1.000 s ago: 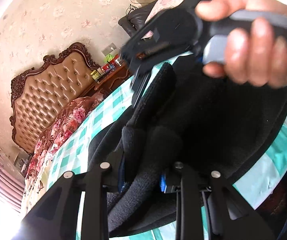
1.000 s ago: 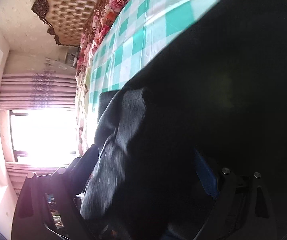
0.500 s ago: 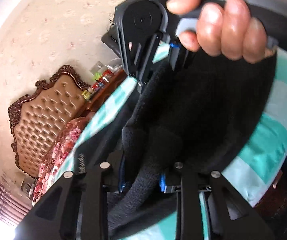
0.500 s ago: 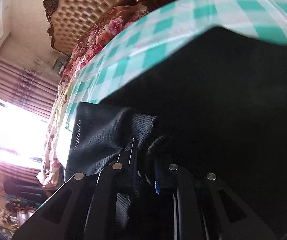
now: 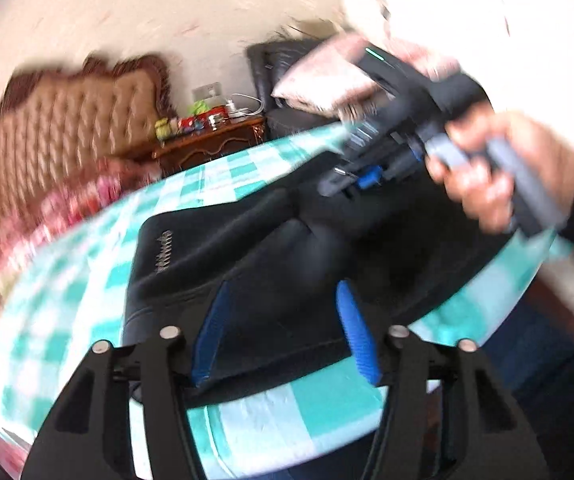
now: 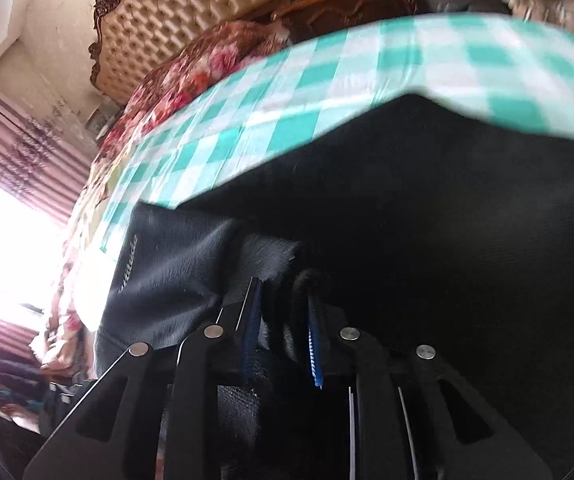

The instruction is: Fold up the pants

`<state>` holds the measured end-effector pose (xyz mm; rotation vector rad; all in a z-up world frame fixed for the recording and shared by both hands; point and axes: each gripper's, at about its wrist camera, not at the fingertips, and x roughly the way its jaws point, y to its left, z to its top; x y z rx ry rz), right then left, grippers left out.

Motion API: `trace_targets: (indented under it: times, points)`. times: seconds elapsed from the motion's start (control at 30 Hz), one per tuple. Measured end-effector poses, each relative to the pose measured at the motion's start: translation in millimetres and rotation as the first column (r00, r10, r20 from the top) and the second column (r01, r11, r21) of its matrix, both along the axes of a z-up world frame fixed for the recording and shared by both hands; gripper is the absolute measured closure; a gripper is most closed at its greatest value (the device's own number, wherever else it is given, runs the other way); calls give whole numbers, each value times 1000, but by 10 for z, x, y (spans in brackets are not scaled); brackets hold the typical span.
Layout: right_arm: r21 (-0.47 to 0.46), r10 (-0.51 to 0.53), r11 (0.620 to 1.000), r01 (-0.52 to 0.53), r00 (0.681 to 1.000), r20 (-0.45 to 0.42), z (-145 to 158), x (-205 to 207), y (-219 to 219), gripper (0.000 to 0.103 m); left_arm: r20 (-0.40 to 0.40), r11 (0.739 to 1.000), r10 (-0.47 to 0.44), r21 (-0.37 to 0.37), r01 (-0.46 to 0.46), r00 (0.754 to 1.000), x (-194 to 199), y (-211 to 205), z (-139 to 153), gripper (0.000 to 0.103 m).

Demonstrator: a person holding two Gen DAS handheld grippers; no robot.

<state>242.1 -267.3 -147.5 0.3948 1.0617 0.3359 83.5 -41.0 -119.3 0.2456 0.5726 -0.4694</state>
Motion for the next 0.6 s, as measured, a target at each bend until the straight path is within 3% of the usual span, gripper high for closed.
trace_targets:
  times: [0.13, 0.23, 0.33, 0.4, 0.47, 0.5, 0.53, 0.57, 0.6]
  points:
    - [-85, -59, 994, 70, 990, 129, 369, -179, -47, 79, -70, 975, 14, -221, -29, 997, 152, 449, 257, 65]
    - [-107, -26, 993, 46, 983, 183, 514, -334, 87, 78, -105, 962, 64, -259, -89, 992, 412, 603, 302, 79]
    - [-188, 102, 980, -61, 971, 217, 476, -552, 579, 78, -184, 952, 99, -269, -147, 978, 921, 701, 275, 86]
    - [-279, 162, 955, -98, 962, 218, 340, -641, 832, 78, -242, 952, 91, -265, -156, 966, 1186, 715, 228, 86]
    - [-348, 168, 932, -101, 971, 169, 117, -679, 973, 78, -340, 974, 76, -177, -143, 937, 1425, 607, 2, 86]
    - [-351, 165, 931, -103, 975, 151, 33, -677, 990, 78, -369, 979, 111, -120, -166, 923, 1500, 574, -125, 86]
    - [-351, 160, 932, -95, 974, 161, -30, -693, 994, 78, -401, 977, 166, -59, -206, 901, 1611, 585, -273, 93]
    - [-361, 170, 928, -92, 966, 192, -53, -726, 995, 78, -439, 970, 204, -28, -241, 875, 1688, 623, -398, 98]
    - [-373, 183, 923, -99, 963, 199, -59, -744, 997, 78, -456, 962, 219, -48, -269, 862, 1713, 680, -444, 99]
